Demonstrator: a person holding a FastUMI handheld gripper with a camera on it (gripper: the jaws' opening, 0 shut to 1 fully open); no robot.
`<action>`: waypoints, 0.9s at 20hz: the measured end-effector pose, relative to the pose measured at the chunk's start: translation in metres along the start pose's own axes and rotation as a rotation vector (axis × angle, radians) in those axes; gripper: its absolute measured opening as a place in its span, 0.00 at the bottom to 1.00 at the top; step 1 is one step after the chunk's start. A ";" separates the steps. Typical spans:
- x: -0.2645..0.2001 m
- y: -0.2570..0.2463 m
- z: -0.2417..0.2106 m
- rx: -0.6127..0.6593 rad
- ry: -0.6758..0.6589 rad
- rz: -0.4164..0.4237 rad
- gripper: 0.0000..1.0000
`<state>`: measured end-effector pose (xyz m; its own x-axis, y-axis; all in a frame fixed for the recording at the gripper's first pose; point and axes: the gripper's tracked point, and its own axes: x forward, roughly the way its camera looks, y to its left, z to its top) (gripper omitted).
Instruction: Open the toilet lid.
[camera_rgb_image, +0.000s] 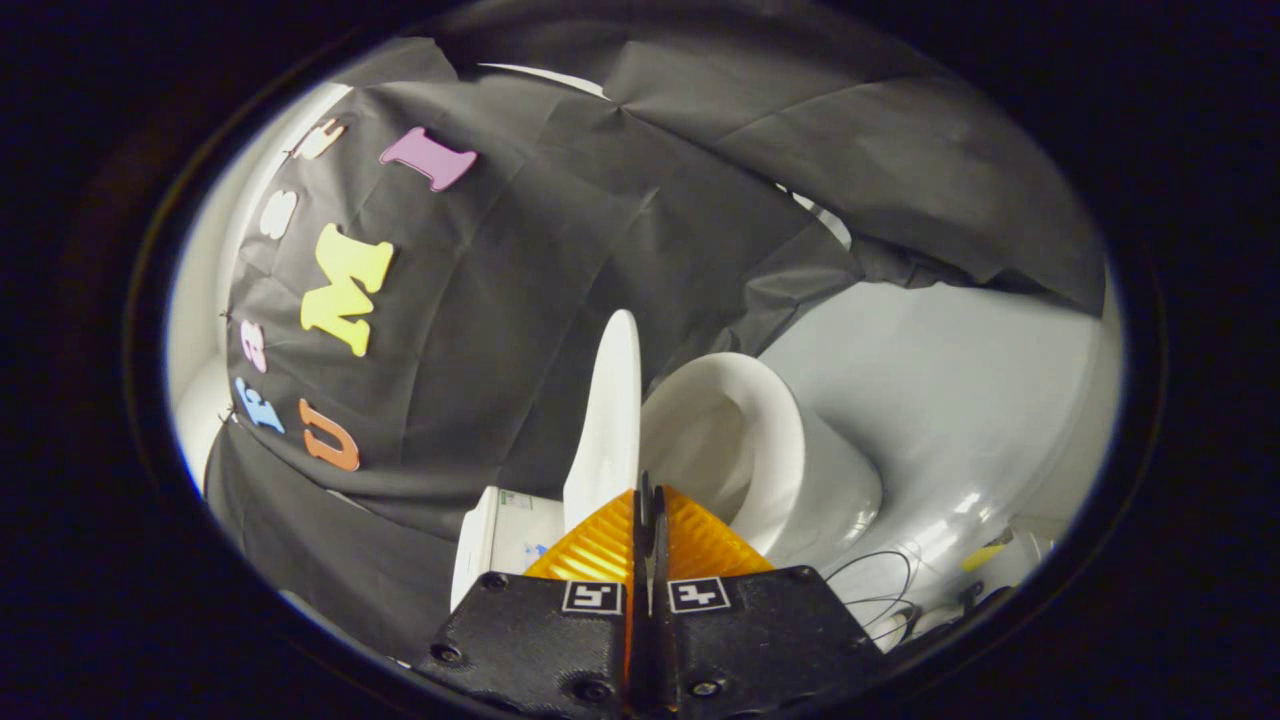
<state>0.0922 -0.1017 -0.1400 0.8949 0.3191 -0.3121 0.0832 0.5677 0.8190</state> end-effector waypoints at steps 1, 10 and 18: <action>-0.001 0.005 0.000 -0.009 -0.005 0.002 0.04; -0.012 0.061 -0.006 -0.127 -0.050 -0.002 0.04; -0.015 0.093 -0.015 -0.219 -0.090 -0.039 0.04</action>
<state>0.0802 -0.0423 -0.0659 0.9291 0.2305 -0.2893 0.0300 0.7327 0.6799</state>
